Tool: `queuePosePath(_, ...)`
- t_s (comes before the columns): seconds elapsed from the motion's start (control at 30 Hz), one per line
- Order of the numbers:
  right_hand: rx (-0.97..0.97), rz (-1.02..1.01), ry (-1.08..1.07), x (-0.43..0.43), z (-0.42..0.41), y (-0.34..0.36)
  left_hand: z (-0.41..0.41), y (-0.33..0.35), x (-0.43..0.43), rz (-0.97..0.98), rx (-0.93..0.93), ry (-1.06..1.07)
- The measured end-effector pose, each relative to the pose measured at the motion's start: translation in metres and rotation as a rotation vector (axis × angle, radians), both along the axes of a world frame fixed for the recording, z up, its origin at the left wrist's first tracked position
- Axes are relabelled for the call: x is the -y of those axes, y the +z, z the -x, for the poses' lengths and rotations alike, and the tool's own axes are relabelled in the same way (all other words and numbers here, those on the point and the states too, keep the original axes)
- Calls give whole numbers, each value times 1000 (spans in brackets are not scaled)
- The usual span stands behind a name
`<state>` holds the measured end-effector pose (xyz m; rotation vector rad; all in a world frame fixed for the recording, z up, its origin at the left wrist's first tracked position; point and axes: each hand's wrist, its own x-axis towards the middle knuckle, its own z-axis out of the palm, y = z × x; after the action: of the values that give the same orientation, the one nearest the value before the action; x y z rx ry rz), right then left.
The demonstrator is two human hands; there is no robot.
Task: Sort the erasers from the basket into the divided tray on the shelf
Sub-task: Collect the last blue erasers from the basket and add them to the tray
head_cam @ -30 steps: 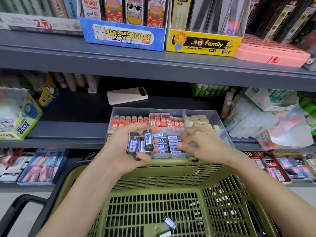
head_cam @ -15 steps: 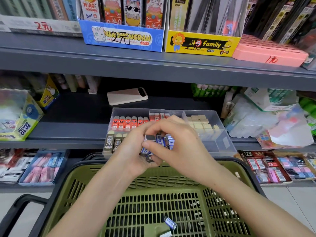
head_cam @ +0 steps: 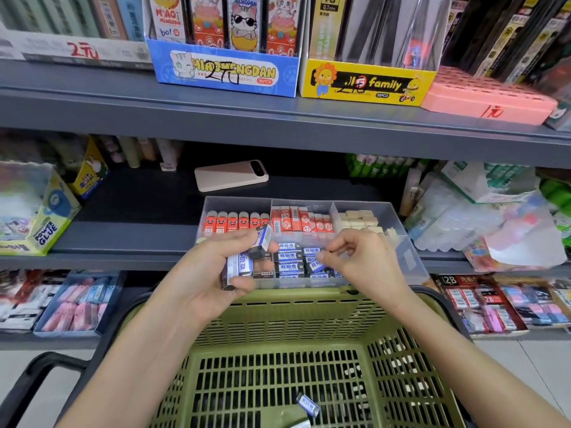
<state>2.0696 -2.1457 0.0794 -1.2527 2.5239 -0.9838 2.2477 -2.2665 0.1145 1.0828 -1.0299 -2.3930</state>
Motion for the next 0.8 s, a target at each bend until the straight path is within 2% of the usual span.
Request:
queuePosePath(0.1, -101, -22, 41, -3, 1, -3, 0, -2, -3, 47, -6, -46)
queuePosePath(0.3, -435, -190, 156, -2, 4, -3, 4, -5, -10, 81, 23, -77)
queuePosePath(0.37, -535, -151, 170, -1, 3, 2, 6, -5, -12, 86, 31, -93)
queuePosePath(0.43, -433, 3, 186, -1, -4, 13, 7, -5, -12, 102, 32, -126)
queuePosePath(0.53, -59, 170, 351, -1, -15, 33, 10, -4, -13, 138, 18, -204)
queuePosePath(0.67, 19, 132, 470, -4, -19, 45, 13, -1, -14, 185, 20, -265)
queuePosePath(0.8, 39, 174, 398, -6, 2, 46, 16, 0, -12, 82, 25, -150)
